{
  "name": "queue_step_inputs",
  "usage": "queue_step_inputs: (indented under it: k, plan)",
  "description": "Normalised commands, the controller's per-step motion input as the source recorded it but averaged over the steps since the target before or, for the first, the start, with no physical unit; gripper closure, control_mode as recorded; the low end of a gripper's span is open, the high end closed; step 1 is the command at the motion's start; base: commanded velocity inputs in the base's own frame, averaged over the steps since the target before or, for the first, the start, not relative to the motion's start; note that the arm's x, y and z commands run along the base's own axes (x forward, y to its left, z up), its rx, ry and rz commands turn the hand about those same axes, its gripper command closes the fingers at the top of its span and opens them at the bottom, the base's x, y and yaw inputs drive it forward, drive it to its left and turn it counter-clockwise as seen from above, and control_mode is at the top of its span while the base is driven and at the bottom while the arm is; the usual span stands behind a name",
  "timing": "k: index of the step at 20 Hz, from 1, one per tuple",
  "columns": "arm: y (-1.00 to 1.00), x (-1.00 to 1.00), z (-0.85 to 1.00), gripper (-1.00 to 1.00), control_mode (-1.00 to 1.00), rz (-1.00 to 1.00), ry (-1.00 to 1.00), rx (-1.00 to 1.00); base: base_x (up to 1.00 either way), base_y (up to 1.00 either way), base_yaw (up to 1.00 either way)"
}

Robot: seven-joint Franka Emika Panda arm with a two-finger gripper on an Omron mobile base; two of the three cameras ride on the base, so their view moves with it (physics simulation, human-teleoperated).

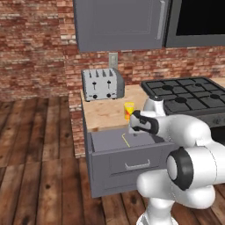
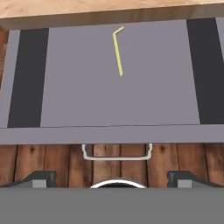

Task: Pick up the straw from the right drawer and put it inside the smoothie cup.

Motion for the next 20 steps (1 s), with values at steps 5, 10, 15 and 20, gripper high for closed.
queue_step_inputs:
  k: [5, 10, 15, 20]
  plan:
    - [-0.09, 0.23, -0.4, -1.0, -1.0, 0.0, 0.0, 0.0, 0.0, 0.0, 0.0]
    - [-0.02, 0.29, -0.35, -1.0, -1.0, 0.0, 0.0, 0.0, 0.0, 0.0, 0.0]
    - [0.0, 0.26, -0.28, -1.0, -1.0, 0.0, 0.0, 0.0, 0.0, 0.0, 0.0]
    - [0.0, 0.29, -0.26, -1.0, -1.0, 0.0, 0.0, 0.0, 0.0, 0.0, 0.0]
